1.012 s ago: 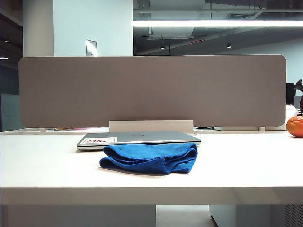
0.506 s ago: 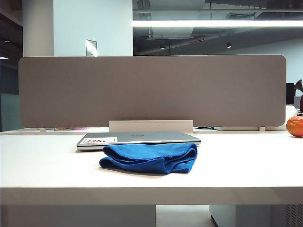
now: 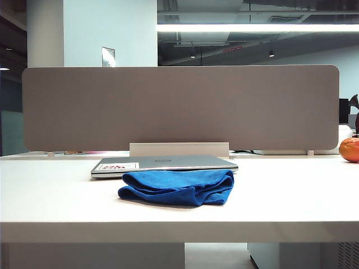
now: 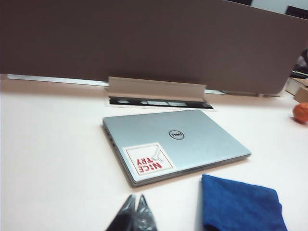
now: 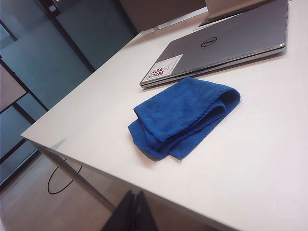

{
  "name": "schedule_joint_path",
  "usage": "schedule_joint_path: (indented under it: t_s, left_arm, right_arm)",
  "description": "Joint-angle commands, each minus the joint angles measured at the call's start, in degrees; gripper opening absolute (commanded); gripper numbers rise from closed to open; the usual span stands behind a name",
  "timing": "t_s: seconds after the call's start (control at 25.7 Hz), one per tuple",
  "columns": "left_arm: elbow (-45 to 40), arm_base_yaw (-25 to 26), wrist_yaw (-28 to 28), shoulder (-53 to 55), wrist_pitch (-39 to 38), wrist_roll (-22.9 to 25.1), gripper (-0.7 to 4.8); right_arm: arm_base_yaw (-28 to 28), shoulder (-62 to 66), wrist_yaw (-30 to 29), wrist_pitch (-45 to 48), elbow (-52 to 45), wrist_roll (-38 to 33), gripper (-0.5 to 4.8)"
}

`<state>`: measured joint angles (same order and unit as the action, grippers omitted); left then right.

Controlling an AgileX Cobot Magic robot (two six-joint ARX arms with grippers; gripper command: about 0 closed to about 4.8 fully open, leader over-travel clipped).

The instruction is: Pick up the blue rag and put it over the laptop.

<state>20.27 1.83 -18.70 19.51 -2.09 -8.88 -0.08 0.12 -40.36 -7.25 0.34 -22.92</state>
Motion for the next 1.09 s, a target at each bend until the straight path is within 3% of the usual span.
schedule_joint_path:
  t_s: [0.04, 0.51, 0.62, 0.7, 0.93, 1.09]
  left_arm:
    - [3.0, 0.0, -2.2, 5.9, 1.0, -0.2, -0.06]
    - [8.6, -1.9, -5.7, 19.6, 1.1, -0.2, -0.06]
    - [9.6, -4.6, -5.6, 22.8, 1.4, -0.2, -0.06]
    - [10.8, -9.0, -5.1, 27.3, 2.3, -0.2, -0.06]
    - [14.1, -16.8, 1.2, 36.5, 3.7, -0.2, -0.06]
    - [17.3, -19.6, 1.1, 44.5, 5.2, -0.2, -0.06]
  right_arm:
    - [0.0, -0.1, 0.4, 0.6, -0.2, 0.0, 0.23]
    - [0.0, -0.1, 0.4, 0.6, -0.2, 0.0, 0.23]
    - [0.0, -0.1, 0.4, 0.6, -0.2, 0.0, 0.23]
    - [0.0, -0.1, 0.4, 0.6, -0.2, 0.0, 0.23]
    - [0.0, -0.1, 0.4, 0.6, -0.2, 0.0, 0.23]
    - [0.0, -0.1, 0.4, 0.6, -0.2, 0.0, 0.23]
